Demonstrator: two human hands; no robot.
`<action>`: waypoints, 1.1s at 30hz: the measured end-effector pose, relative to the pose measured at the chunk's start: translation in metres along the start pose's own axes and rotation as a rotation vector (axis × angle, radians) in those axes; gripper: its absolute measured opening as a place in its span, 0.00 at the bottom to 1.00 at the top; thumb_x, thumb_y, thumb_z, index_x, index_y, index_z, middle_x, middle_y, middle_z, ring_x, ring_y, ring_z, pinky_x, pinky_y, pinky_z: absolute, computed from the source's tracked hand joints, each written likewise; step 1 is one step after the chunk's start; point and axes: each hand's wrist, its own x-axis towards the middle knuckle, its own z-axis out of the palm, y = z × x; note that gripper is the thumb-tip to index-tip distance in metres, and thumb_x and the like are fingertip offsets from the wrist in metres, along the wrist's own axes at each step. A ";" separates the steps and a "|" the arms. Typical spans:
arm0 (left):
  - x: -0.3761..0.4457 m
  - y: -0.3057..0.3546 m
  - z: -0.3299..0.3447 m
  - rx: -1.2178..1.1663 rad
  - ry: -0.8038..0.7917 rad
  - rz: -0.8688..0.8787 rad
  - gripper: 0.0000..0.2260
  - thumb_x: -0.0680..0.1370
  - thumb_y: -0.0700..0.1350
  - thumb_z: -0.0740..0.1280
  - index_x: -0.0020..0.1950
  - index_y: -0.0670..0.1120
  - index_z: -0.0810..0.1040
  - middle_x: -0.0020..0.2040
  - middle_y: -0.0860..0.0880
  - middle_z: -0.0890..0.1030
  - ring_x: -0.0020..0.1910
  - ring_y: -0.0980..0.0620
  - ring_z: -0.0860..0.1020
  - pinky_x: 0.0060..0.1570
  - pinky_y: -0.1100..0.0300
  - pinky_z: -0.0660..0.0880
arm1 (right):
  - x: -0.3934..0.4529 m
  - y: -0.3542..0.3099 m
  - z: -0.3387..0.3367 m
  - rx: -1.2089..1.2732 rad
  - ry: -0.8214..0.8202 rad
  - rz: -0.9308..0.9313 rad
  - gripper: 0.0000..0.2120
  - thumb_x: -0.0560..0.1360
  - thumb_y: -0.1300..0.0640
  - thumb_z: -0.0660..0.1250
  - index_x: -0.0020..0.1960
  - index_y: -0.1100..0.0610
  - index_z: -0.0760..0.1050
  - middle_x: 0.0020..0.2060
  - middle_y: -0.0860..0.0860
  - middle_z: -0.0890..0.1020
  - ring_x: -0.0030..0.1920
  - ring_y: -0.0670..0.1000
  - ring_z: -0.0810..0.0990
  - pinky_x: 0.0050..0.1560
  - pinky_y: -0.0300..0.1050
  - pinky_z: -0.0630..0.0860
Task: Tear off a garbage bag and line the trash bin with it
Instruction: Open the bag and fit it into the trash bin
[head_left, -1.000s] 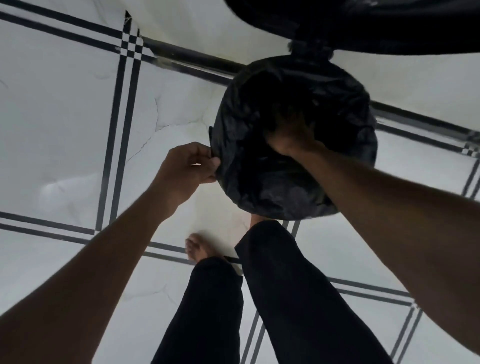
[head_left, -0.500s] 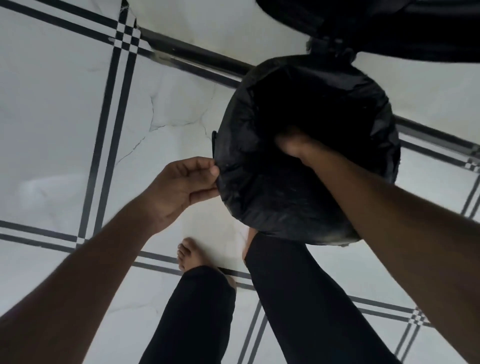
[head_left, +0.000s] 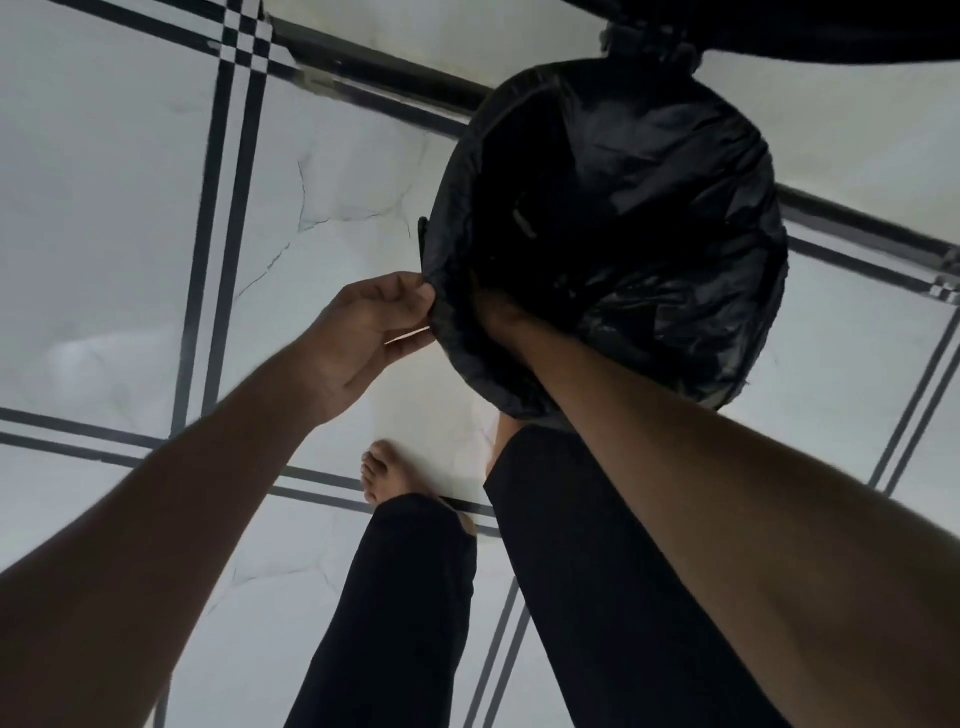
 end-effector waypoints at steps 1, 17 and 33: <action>-0.001 0.000 0.002 -0.006 -0.003 -0.004 0.09 0.82 0.40 0.62 0.46 0.47 0.81 0.44 0.53 0.85 0.49 0.55 0.82 0.62 0.57 0.76 | -0.003 0.002 -0.006 -0.175 0.028 -0.023 0.21 0.85 0.54 0.52 0.73 0.63 0.67 0.71 0.61 0.72 0.71 0.59 0.70 0.71 0.47 0.67; 0.012 -0.009 -0.010 -0.016 -0.125 0.058 0.11 0.75 0.46 0.64 0.54 0.44 0.81 0.48 0.52 0.85 0.50 0.55 0.82 0.53 0.63 0.78 | 0.031 0.067 -0.071 -0.863 -0.042 0.191 0.33 0.83 0.39 0.50 0.81 0.53 0.45 0.81 0.56 0.46 0.80 0.61 0.44 0.77 0.55 0.44; -0.002 0.010 0.013 0.060 0.068 -0.077 0.09 0.83 0.40 0.59 0.47 0.45 0.77 0.43 0.51 0.83 0.46 0.53 0.82 0.54 0.57 0.80 | -0.044 0.066 -0.129 -1.655 0.142 -0.064 0.31 0.80 0.41 0.55 0.79 0.52 0.57 0.78 0.57 0.60 0.79 0.61 0.52 0.77 0.64 0.41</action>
